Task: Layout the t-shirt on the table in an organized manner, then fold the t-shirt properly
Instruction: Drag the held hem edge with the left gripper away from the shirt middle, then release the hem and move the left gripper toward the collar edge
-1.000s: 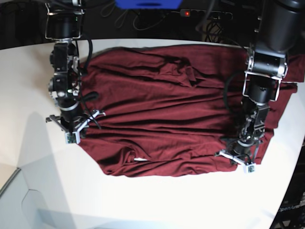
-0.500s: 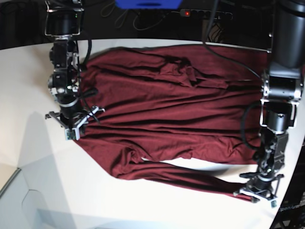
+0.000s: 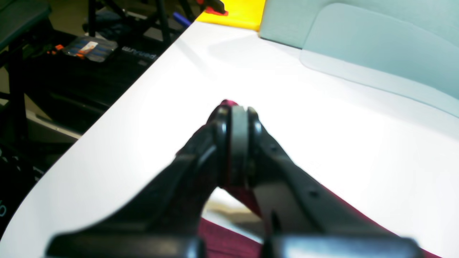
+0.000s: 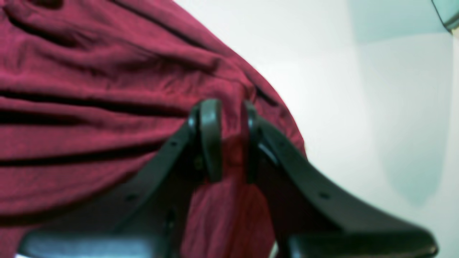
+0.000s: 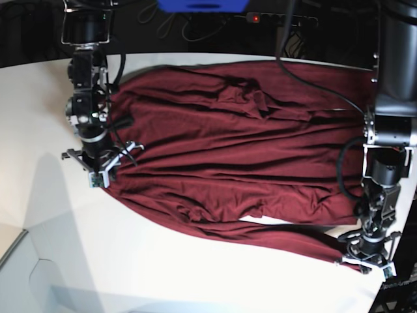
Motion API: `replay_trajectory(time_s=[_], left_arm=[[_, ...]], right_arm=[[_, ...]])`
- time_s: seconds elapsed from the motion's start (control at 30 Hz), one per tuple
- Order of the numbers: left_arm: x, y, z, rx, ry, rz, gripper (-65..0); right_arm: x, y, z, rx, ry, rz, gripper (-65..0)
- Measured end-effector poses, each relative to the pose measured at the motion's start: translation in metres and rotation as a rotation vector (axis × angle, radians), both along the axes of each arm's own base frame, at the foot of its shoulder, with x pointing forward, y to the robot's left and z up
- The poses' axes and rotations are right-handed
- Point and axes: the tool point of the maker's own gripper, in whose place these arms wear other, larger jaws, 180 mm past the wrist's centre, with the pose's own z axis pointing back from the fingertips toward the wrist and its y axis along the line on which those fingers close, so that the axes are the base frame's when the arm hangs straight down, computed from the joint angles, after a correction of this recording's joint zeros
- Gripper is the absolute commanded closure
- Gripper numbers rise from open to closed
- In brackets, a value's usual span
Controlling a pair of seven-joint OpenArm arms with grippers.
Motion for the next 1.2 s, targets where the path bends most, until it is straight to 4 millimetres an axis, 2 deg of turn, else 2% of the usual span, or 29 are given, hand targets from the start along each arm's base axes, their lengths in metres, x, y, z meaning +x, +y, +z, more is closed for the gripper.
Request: replay_trajectory(time_s=[0.07, 0.13, 0.3, 0.37, 0.4, 0.5, 0.6, 0.67, 0.77, 0.87, 0.97, 1.03, 1.2], left_arm=[[0.000, 0.000, 0.000, 0.000, -0.001, 0.000, -0.3], [-0.001, 0.001, -0.001, -0.001, 0.004, 0.002, -5.2], [-0.008, -0.002, -0.015, -0.008, 0.017, -0.002, -31.5], [-0.018, -0.003, -0.033, -0.007, 0.049, -0.010, -38.7], [-0.023, -0.003, -0.040, -0.005, 0.062, -0.012, -40.0], [-0.029, -0.010, -0.046, 0.003, 0.059, -0.034, -36.9], [-0.032, -0.019, -0.038, 0.021, 0.013, -0.075, -28.9], [-0.041, -0.016, -0.042, 0.036, 0.009, -0.083, -23.0], [-0.062, -0.013, -0.069, 0.040, 0.064, -0.081, -13.9], [-0.080, -0.016, -0.098, 0.031, 0.132, -0.086, 0.0], [-0.086, -0.014, -0.105, 0.036, 0.145, -0.082, -1.5], [-0.091, -0.015, -0.109, 0.037, 0.143, -0.086, 0.0], [-0.116, -0.015, -0.143, 0.034, 0.232, -0.088, -0.3]], right_arm=[[-0.004, 0.000, -0.001, -0.001, 0.006, 0.000, -8.2], [-0.007, 0.000, 0.001, -0.005, -0.001, 0.002, -8.2], [-0.001, 0.001, 0.019, -0.009, -0.049, 0.006, -8.4], [0.002, 0.002, 0.027, -0.011, -0.071, 0.007, -8.4], [0.002, 0.002, 0.030, -0.012, -0.078, 0.008, -8.4], [0.003, 0.002, 0.032, -0.012, -0.085, 0.008, -8.4], [0.002, 0.002, 0.031, -0.011, -0.081, 0.009, -8.4], [0.001, 0.002, 0.029, -0.012, -0.075, 0.009, -8.4], [0.000, 0.002, 0.028, -0.012, -0.073, 0.009, -8.3], [0.000, 0.003, 0.029, -0.009, -0.076, 0.009, -8.3], [0.000, 0.003, 0.028, -0.010, -0.073, 0.010, -8.3], [0.000, 0.002, 0.028, -0.013, -0.072, 0.010, -8.3], [-0.003, 0.002, 0.026, -0.012, -0.068, 0.010, -8.3]])
